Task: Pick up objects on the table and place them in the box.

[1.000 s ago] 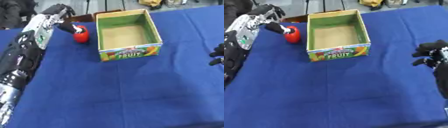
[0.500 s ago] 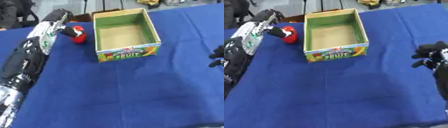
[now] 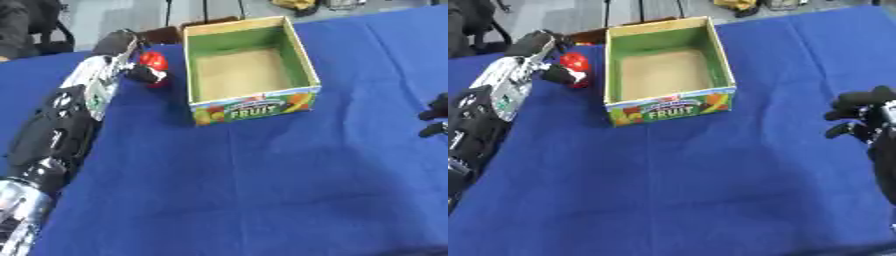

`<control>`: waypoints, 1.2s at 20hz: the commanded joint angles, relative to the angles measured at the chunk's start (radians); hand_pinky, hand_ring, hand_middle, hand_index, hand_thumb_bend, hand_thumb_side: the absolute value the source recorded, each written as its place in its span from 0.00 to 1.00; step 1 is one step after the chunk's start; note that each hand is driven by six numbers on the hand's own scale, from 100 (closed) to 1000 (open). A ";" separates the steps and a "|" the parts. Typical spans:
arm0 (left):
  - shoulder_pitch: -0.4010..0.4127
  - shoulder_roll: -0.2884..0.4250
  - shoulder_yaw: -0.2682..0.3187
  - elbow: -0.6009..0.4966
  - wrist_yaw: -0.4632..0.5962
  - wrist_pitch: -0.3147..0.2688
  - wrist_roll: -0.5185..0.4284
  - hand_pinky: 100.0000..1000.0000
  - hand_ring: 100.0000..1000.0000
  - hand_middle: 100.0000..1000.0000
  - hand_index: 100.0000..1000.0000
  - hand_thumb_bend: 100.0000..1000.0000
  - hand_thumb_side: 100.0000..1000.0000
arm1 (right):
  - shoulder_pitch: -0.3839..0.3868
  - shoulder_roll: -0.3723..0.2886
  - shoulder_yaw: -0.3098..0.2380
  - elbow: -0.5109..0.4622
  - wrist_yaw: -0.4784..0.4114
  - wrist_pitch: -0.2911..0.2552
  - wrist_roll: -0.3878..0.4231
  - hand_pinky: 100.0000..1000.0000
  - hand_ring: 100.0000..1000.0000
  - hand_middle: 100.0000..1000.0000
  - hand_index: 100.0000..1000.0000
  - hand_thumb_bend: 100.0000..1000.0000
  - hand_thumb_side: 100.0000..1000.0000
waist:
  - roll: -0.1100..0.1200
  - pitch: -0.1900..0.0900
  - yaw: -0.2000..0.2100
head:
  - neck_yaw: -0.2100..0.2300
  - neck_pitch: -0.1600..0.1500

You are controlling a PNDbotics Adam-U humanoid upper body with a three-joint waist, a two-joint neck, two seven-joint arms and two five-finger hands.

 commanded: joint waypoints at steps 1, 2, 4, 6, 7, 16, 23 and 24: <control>-0.012 0.016 0.001 -0.002 -0.007 0.007 0.005 0.66 0.58 0.60 0.77 0.48 0.37 | -0.010 -0.021 -0.004 -0.025 0.000 -0.002 0.002 0.43 0.58 0.55 0.64 0.00 0.83 | -0.004 -0.015 -0.002 | 0.000 -0.016; -0.011 0.015 0.000 0.001 -0.007 0.008 -0.001 0.65 0.57 0.60 0.77 0.48 0.37 | -0.010 -0.021 -0.004 -0.024 0.000 -0.002 0.001 0.43 0.58 0.55 0.64 0.00 0.83 | -0.004 -0.015 -0.002 | -0.001 -0.016; -0.008 0.014 0.000 0.007 -0.004 0.011 -0.015 0.64 0.57 0.59 0.77 0.49 0.37 | -0.010 -0.021 -0.004 -0.024 0.000 -0.002 0.001 0.43 0.58 0.55 0.64 0.00 0.83 | -0.004 -0.014 -0.003 | -0.001 -0.018; -0.005 0.013 -0.002 0.010 -0.003 0.013 -0.025 0.63 0.56 0.59 0.77 0.49 0.37 | -0.010 -0.021 -0.004 -0.024 0.000 -0.002 0.001 0.43 0.58 0.55 0.64 0.00 0.83 | -0.003 -0.014 -0.004 | -0.001 -0.020; -0.004 0.012 -0.002 0.011 -0.004 0.014 -0.029 0.62 0.56 0.58 0.76 0.49 0.37 | -0.010 -0.021 -0.004 -0.024 0.000 -0.002 0.001 0.43 0.58 0.55 0.64 0.00 0.83 | -0.003 -0.013 -0.004 | -0.001 -0.020; 0.003 0.005 -0.008 0.027 -0.004 0.016 -0.092 0.48 0.44 0.51 0.70 0.45 0.34 | -0.010 -0.020 -0.005 -0.024 0.000 -0.002 0.001 0.43 0.58 0.55 0.64 0.00 0.83 | -0.003 -0.011 -0.007 | -0.002 -0.021; 0.013 -0.002 -0.011 0.032 -0.007 0.018 -0.174 0.39 0.37 0.43 0.63 0.41 0.30 | -0.008 -0.018 -0.006 -0.023 0.000 -0.001 0.000 0.43 0.59 0.55 0.64 0.00 0.83 | -0.004 -0.014 -0.006 | -0.004 -0.023; 0.015 -0.004 -0.012 0.032 -0.008 0.018 -0.178 0.40 0.38 0.44 0.64 0.41 0.30 | -0.008 -0.018 -0.007 -0.023 0.000 -0.001 0.000 0.43 0.59 0.55 0.64 0.00 0.83 | -0.004 -0.015 -0.006 | -0.004 -0.023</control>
